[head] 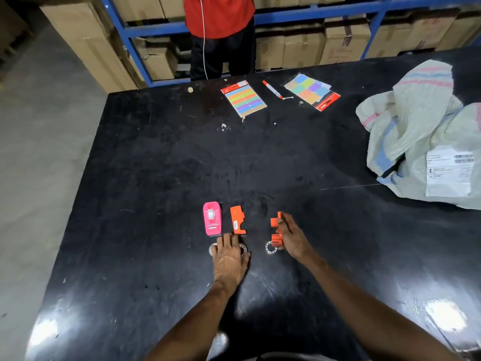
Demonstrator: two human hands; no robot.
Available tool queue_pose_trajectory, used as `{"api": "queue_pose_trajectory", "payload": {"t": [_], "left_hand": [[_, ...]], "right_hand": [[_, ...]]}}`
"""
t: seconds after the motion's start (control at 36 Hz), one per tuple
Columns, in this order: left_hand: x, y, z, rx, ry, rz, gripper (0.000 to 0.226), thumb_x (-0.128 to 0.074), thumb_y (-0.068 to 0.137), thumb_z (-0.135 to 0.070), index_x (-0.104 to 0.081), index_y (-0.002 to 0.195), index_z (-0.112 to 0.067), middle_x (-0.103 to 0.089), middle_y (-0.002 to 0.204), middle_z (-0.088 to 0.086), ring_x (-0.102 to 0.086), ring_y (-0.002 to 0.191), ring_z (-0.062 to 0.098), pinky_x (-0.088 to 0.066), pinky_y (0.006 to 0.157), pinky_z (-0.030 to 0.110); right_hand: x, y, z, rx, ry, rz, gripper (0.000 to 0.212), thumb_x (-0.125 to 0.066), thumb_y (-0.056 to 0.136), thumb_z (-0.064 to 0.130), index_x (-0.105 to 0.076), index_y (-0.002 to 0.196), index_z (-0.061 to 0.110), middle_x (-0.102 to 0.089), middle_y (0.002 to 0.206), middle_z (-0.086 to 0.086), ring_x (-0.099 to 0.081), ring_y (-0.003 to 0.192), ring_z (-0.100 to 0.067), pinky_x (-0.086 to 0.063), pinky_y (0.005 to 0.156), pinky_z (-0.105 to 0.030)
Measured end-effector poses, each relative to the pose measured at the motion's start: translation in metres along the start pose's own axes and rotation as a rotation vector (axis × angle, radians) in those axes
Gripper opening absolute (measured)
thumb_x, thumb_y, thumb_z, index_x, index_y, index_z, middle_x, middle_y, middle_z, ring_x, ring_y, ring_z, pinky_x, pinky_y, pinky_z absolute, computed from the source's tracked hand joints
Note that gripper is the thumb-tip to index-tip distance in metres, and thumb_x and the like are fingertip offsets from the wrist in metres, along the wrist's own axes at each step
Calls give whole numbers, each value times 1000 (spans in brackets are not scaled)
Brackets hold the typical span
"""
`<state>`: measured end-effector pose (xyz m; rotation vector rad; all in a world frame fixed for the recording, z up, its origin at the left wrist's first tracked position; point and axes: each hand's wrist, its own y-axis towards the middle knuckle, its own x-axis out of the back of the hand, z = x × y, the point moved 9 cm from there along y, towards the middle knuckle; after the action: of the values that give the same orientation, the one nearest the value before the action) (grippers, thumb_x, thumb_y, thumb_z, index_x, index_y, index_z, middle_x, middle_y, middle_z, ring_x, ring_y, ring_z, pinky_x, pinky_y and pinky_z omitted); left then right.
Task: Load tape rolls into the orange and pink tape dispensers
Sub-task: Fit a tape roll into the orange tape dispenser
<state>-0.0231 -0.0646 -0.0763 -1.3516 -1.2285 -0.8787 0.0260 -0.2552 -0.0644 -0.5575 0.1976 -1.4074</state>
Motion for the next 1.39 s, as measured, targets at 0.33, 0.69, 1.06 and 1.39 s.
{"api": "queue_pose_trajectory", "payload": {"t": [0.33, 0.69, 1.06, 1.39], "left_hand": [[4, -5, -3, -23, -222, 67, 46, -57, 81, -38, -48, 123, -22, -52, 118, 0, -54, 108, 24, -42, 92, 35], [51, 13, -13, -110, -777, -16, 32, -70, 69, -21, -56, 96, -30, -62, 92, -8, -65, 79, 16, -57, 72, 42], [75, 9, -3, -169, -832, 1, 40, -71, 80, -5, -63, 110, -31, -67, 100, -1, -66, 82, 16, -58, 81, 38], [78, 17, 3, -144, -938, 15, 39, -77, 74, -3, -63, 100, -29, -65, 84, -2, -60, 67, 14, -57, 73, 40]], "right_hand": [[-24, 4, -4, 41, -206, 131, 31, -43, 103, 38, -50, 132, 31, -58, 94, 9, -63, 82, -12, -63, 71, -39], [-43, -9, 23, 152, -223, 140, 27, -50, 100, 37, -55, 127, 36, -63, 104, 8, -67, 89, -9, -59, 73, -28], [-46, -12, 37, 202, -187, 102, 28, -49, 102, 27, -55, 130, 26, -60, 101, 3, -62, 83, -6, -51, 65, -13], [-52, -1, 28, 175, -133, 110, 33, -52, 99, 38, -59, 131, 32, -67, 123, 4, -64, 105, -10, -50, 101, -37]]}}
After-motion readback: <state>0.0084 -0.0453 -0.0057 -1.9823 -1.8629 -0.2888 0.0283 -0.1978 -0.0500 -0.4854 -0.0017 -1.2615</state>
